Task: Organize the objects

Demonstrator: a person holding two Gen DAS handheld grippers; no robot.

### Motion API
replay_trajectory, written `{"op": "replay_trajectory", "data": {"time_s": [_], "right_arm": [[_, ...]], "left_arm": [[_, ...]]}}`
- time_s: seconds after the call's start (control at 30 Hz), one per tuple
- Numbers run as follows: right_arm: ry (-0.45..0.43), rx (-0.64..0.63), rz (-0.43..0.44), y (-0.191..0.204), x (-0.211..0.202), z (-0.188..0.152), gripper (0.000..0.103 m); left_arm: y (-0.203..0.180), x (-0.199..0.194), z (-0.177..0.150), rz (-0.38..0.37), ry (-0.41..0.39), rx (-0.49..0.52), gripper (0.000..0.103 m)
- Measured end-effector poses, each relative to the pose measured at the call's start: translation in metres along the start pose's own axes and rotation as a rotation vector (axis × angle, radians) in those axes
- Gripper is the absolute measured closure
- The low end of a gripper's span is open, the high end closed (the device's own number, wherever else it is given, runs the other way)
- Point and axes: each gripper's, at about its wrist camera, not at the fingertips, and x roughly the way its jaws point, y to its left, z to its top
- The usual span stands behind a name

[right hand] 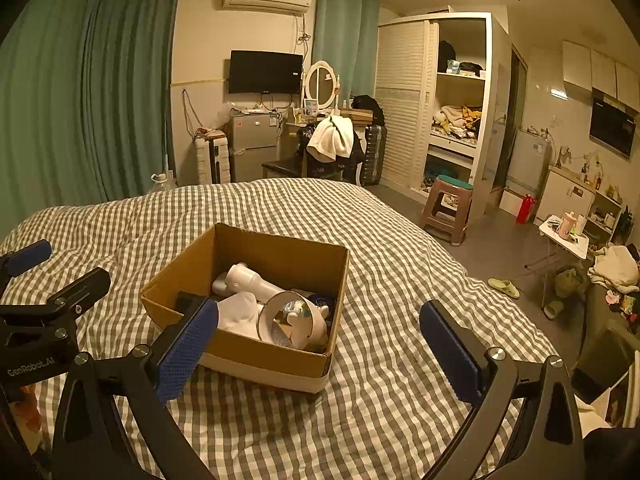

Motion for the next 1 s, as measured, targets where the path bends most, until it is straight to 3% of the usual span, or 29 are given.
{"op": "replay_trajectory", "data": {"time_s": [1.0], "right_arm": [[0.011,-0.002,0.008,0.0025,0.0061,-0.006,0.002]], "left_arm": [[-0.003,-0.0024,-0.006,0.015,-0.005,0.015,0.0]]}}
